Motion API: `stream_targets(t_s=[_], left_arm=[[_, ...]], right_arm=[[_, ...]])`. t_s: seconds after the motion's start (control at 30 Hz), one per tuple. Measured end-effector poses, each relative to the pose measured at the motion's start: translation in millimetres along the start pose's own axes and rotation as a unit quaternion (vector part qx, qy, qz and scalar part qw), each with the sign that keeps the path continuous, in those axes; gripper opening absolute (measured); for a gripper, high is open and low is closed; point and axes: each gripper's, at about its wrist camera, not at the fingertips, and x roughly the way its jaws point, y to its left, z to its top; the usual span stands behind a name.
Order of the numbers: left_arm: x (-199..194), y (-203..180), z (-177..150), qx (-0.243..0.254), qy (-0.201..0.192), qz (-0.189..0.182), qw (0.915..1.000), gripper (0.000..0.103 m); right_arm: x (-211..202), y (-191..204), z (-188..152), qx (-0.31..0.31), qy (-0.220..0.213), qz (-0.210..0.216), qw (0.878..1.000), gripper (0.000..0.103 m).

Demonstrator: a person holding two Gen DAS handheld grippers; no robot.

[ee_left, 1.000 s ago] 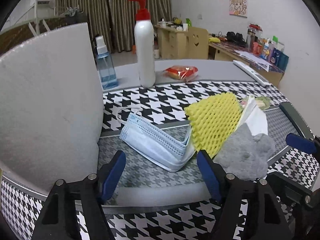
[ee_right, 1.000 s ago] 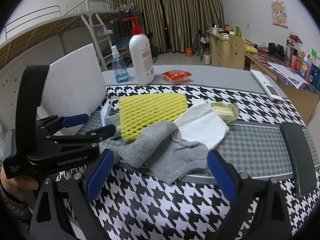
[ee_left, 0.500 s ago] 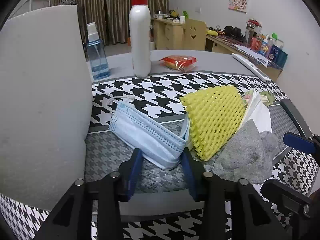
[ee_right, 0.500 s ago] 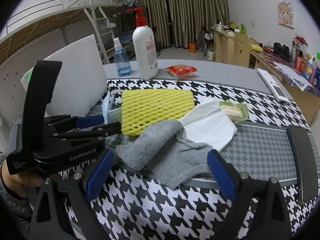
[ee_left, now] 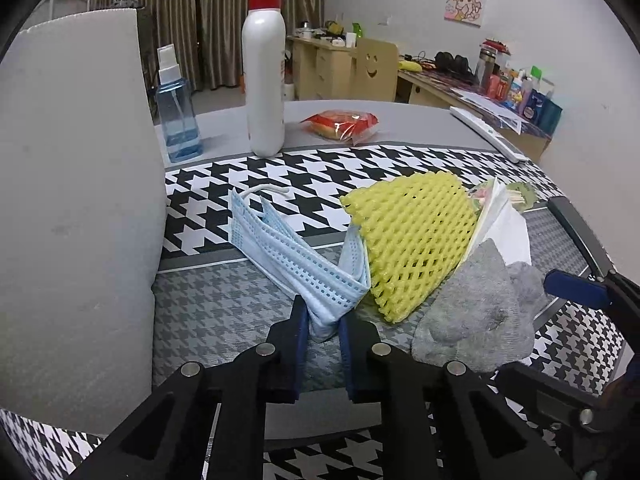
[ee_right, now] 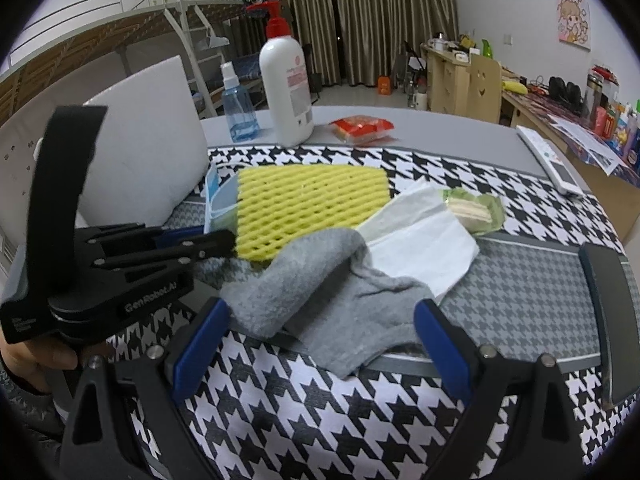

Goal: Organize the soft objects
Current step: 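Close the left tool on the blue mask while the right tool grasps the grey sock, then lift the mask with the left tool while the right tool lifts the sock toward the foam box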

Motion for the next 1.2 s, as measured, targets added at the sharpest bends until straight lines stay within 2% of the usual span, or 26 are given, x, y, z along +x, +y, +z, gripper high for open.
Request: stream_targets(t_s=[0.17, 0.27, 0.43, 0.63, 0.73, 1.2], left_arm=[[-3, 1, 1, -0.001, -0.008, -0.002, 1.0, 0.016], [-6, 3, 0, -0.002, -0.011, -0.002, 0.9999, 0.016], [-9, 3, 0, 0.003, -0.016, -0.005, 0.9999, 0.016], [-12, 1, -2, 0.009, -0.018, -0.01, 0.9997, 0.015], [-18, -1, -2, 0.012, -0.025, -0.012, 0.9995, 0.015], [-54, -2, -1, 0.022, -0.066, -0.012, 0.9975, 0.015]], right_arm=[[-1, 4, 4, -0.001, 0.002, 0.012, 1.0, 0.082], [6, 6, 7, 0.002, 0.014, 0.026, 1.0, 0.071], [22, 3, 6, 0.013, 0.041, 0.04, 0.998, 0.043], [22, 2, 5, 0.021, 0.05, 0.046, 0.997, 0.016], [15, 4, 3, 0.018, 0.045, 0.046, 0.998, 0.012], [-29, 13, 3, 0.01, -0.007, 0.023, 1.0, 0.012]])
